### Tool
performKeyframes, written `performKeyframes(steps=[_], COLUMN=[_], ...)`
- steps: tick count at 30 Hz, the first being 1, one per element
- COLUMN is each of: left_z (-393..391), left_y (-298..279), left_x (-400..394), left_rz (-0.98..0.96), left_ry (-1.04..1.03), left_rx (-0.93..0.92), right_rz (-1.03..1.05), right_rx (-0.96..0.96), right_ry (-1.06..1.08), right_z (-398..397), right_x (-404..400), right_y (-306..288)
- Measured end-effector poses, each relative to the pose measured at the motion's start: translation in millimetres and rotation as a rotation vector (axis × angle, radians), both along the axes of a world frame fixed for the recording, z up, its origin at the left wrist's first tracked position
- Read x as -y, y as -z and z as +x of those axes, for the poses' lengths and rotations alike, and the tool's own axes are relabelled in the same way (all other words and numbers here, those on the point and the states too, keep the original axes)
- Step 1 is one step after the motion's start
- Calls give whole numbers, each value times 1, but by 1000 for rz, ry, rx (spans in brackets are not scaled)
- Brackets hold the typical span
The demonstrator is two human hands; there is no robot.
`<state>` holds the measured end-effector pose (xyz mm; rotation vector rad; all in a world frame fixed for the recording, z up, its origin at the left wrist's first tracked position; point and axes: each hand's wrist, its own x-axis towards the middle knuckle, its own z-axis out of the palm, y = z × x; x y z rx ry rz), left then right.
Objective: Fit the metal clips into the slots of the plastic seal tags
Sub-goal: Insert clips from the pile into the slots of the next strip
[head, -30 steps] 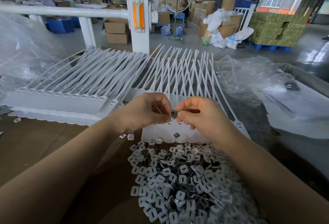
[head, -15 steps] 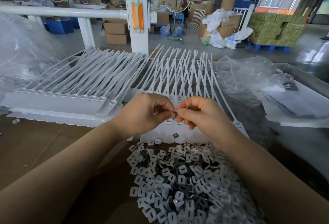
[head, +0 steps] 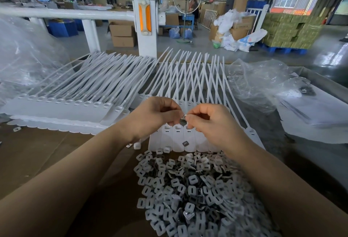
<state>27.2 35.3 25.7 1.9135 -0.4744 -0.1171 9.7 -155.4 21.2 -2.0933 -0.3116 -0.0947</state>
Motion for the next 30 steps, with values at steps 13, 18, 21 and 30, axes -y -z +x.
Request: performKeyframes(steps=[13,18,21,30], left_z=[5,6,6,7], left_y=[5,6,5,3], left_x=[-6,-3,-3,-7], left_rz=[392,520,600,488], left_ry=[-338,-375,-367,-292], left_rx=[-117,-84,-39,-160], right_rz=[-212,-216,-215,-217], right_rx=[-60,-62,-64,-65], right_ry=[-22,-26,-34,-39], right_z=[3,3,3,2], right_x=[0,0,1,0], right_y=[7,7,7,6])
